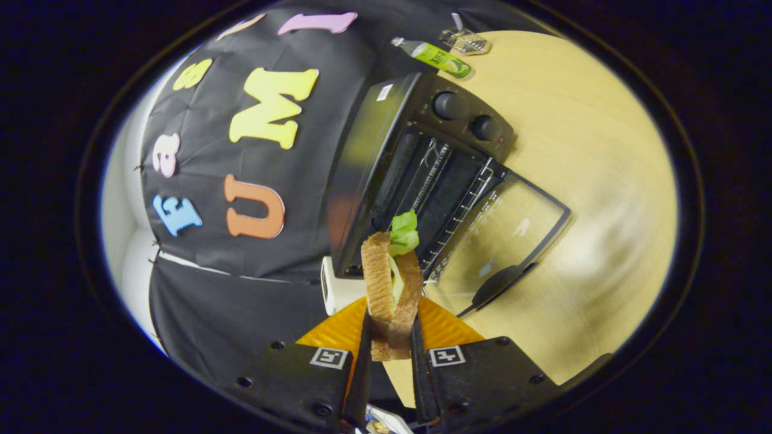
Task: Open the toaster oven, put the food inside, and close the toaster oven door.
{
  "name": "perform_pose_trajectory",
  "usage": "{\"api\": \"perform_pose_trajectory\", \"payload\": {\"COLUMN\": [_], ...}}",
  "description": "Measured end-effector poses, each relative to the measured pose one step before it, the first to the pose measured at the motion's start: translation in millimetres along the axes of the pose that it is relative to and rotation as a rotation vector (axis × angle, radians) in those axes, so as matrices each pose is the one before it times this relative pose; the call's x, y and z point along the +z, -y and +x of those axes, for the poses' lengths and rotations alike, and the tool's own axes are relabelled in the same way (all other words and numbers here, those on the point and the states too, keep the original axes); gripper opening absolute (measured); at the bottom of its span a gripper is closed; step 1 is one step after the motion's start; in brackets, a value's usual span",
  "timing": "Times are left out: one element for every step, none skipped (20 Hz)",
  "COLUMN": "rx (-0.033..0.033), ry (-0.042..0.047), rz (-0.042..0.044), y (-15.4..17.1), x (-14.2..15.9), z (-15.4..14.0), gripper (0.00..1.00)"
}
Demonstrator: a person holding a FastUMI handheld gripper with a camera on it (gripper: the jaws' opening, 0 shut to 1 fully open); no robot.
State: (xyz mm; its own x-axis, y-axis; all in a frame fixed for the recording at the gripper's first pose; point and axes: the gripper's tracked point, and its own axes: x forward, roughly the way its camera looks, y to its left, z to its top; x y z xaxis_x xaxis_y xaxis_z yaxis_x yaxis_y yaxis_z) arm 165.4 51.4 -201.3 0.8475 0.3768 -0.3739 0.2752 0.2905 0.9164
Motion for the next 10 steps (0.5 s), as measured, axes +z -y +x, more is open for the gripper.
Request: {"api": "perform_pose_trajectory", "payload": {"rx": [0.00776,0.00132,0.00383,0.00746,0.01055,0.00898,0.00499,0.00079,-0.00236,0.00676], "ry": [0.02781,0.03547,0.04241,0.03156,0.02922,0.02255,0.01965,0.01684,0.01301,0.00944], "rz": [0.01322,0.0164,0.0189,0.01747,0.01884,0.01723,0.01061,0.00899,0.01208,0.0186], "y": [4.0,5.53,2.32,3.33,2.68,1.1,1.76,2.88,2.95,1.53], "x": [9.18,10.05,10.81,8.17,6.76,4.67,2.25,2.51,0.9,0.84], "z": [10.35,9.28,7.52,9.93,9.97,12.02,8.34,7.33,6.52,4.97], "gripper": [0.35,0.36,0.36,0.35,0.35,0.35,0.36,0.35,0.35,0.35]}}
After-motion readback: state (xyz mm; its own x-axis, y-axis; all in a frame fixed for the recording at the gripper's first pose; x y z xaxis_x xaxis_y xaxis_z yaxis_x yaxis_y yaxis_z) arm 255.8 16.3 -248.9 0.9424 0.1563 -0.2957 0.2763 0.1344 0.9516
